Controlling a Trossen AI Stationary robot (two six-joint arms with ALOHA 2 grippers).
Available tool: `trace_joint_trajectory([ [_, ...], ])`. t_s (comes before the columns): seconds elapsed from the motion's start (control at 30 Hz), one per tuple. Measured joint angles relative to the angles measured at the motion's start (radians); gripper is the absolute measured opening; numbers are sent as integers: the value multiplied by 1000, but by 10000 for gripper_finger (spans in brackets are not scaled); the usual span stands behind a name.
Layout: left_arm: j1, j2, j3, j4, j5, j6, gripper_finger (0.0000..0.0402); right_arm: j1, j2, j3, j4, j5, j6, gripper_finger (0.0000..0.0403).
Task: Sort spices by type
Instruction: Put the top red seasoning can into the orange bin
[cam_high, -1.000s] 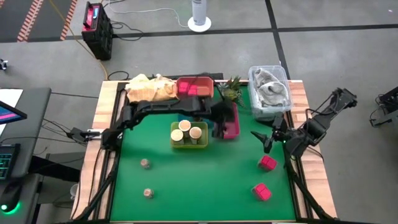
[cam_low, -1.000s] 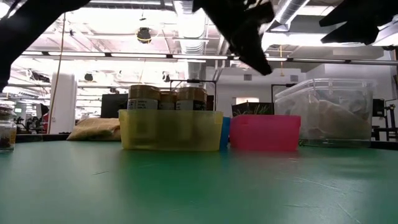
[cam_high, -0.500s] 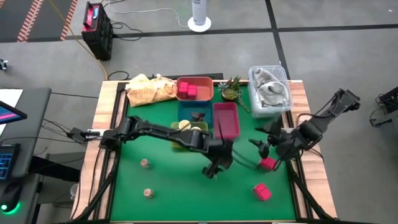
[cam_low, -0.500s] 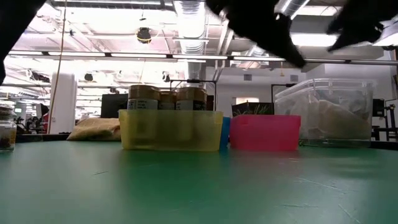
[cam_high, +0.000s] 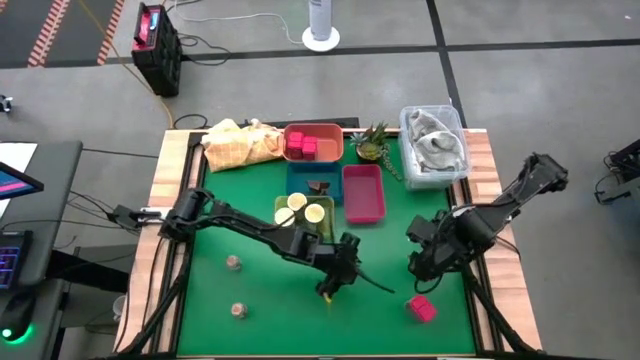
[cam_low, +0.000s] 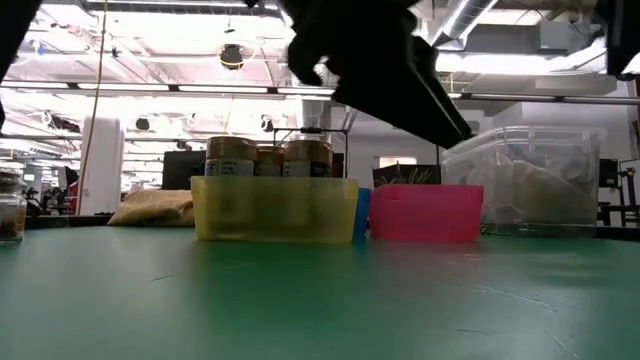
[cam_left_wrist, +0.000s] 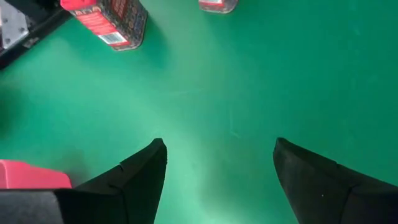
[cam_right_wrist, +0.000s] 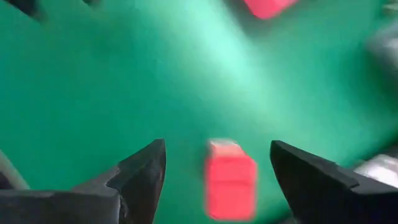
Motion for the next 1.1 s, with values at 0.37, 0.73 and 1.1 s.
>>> trace_joint_trajectory([
  [0.37, -23, -201, -246, 174, -52, -42, 279, 94, 66, -46, -69, -130, 173, 356],
  [0.73, -61, -226, -246, 136, -60, -43, 279, 167, 19, -263, 50, -216, 320, 382],
  [1.1, -11, -225, -246, 108, -83, -2, 279, 155, 19, -372, 223, -234, 261, 380],
])
